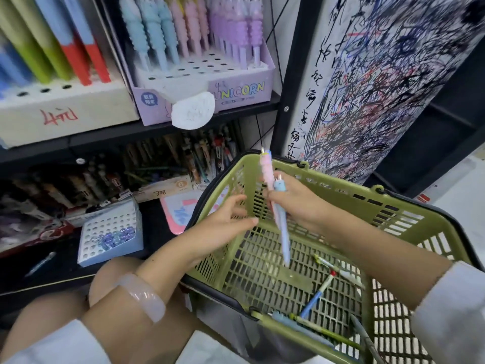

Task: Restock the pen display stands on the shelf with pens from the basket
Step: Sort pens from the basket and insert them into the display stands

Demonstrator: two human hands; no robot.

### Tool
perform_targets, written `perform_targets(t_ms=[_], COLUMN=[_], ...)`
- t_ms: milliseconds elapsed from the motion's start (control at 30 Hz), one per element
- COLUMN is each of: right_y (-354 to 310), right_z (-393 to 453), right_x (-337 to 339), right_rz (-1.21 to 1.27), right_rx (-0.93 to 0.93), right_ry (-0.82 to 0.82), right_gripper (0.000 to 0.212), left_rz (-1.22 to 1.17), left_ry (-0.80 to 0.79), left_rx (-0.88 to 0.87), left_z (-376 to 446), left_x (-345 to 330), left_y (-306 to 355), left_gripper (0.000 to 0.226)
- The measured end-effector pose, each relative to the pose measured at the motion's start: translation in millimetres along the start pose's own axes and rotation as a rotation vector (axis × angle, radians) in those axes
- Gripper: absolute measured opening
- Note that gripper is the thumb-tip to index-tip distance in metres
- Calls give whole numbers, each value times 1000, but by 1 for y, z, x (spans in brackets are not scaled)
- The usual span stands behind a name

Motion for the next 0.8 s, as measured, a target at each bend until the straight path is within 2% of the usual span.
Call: perform_targets(t_ms=[67, 133, 200, 267, 467, 600, 667, 733, 800], right_y=[-40, -74, -100, -120, -170, -194, -204, -214, -222], right_z=[-3, -5, -7, -9, -11, -9, -7, -6, -2], right_x=[-10, -19, -28, -35, -54, -68, -75, -78, -77], right_rz=[260, 393, 447, 376, 67, 113, 86, 52, 43], right_rx=[27, 65, 103, 151, 298, 348, 384, 409, 404], right_ry=[-31, -49, -41, -3, 76, 40, 19, 72, 169], right_gripper=[17, 21, 21, 19, 20, 19, 14, 7, 19], left_rz=[-165, -331, -511, -591, -413, -167, -139, -123, -54], left_ry=[-51, -100, -87, -30, 184, 336, 366, 397, 428], left_rx=[13, -42, -123, -178, -380, -502, -506, -519, -536], left_z=[-7, -14, -23, -33, -59, -81, -90, -98, -105], left_x=[-7, -12, -8, 1, 38, 65, 76, 87, 96], left_y=[8, 22, 37, 47, 64, 78, 81, 85, 92], left_gripper=[62, 52, 37, 28, 22, 22, 21, 18, 17])
Point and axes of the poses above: each hand's wrist, its own z-axis towards the middle knuckle, its own x-axis out of the back of the hand, y = z × x, the point moved 6 cm from there along z, towards the middle knuckle, and after that the axes turned 13 degrees about -z, right-handed, at the moved point
